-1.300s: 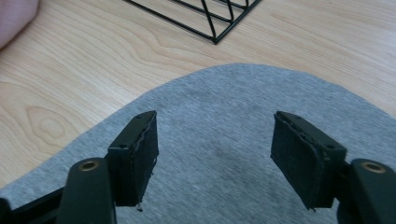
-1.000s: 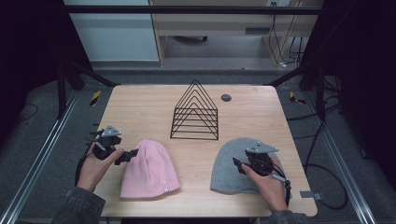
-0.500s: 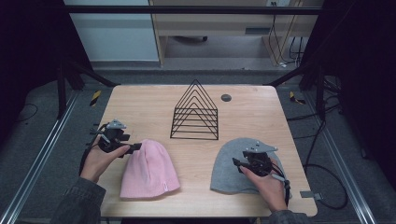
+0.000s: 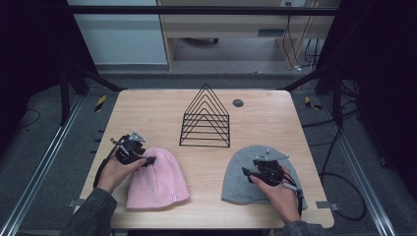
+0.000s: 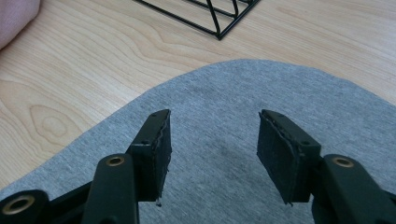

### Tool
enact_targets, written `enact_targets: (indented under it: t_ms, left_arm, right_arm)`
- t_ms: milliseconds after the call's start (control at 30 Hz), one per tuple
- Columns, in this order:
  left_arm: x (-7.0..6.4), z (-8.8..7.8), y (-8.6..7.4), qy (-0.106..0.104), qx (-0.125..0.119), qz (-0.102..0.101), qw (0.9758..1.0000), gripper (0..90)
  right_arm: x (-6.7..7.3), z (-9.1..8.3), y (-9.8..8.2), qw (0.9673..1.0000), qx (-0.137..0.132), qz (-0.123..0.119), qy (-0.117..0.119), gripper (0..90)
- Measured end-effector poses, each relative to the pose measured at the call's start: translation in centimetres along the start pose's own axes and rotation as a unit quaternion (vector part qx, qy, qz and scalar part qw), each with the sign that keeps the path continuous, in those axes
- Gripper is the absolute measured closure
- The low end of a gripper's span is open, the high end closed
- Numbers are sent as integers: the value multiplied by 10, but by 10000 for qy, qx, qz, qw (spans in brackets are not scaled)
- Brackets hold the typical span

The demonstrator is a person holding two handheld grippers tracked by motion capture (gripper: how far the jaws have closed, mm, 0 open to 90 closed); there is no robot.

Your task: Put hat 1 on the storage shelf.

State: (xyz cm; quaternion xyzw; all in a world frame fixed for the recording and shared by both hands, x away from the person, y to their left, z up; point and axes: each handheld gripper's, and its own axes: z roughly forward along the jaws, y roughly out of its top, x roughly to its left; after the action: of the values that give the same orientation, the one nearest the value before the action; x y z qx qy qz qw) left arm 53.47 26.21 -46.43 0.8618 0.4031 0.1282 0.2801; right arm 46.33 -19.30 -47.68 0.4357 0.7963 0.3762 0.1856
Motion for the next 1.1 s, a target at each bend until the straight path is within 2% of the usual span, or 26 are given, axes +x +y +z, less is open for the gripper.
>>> enact_targets:
  t_ms: [67, 167, 233, 267, 333, 433, 733, 1000, 1100]
  left_arm:
    - [-1, 2, 0, -55, 76, 64, 9999, 426]
    - [-2, 3, -1, -239, 50, -17, 9997, 541]
    - [-2, 4, -1, -256, 90, 7, 9996, 643]
    - [-3, 4, -1, -246, 81, -10, 9997, 643]
    - [-1, 2, -2, -259, 19, -102, 9996, 724]
    - [-1, -2, -2, -216, -73, -166, 9996, 799]
    - [-8, -17, -3, 12, -303, 32, 9995, 816]
    - [-12, -30, -1, 53, -520, 107, 9986, 821]
    - [-16, -34, 1, 74, -618, 167, 9979, 822]
  right_arm:
    - [0, 0, 0, 10000, -1, -1, 6, 440]
    - [1, 0, 0, 10000, 5, -26, -17, 433]
    - [0, 0, 0, 10000, 0, -24, -25, 429]
    - [0, 0, 0, 10000, 0, -24, -25, 429]
    - [0, 0, 0, 10000, -4, -19, -33, 427]
    - [0, 0, 0, 10000, -32, -15, -32, 426]
    - [1, 0, 1, 10000, -11, -41, -78, 389]
    - [3, 0, 1, 9999, 8, -65, -128, 322]
    - [5, 1, 2, 9997, 10, -170, -147, 301]
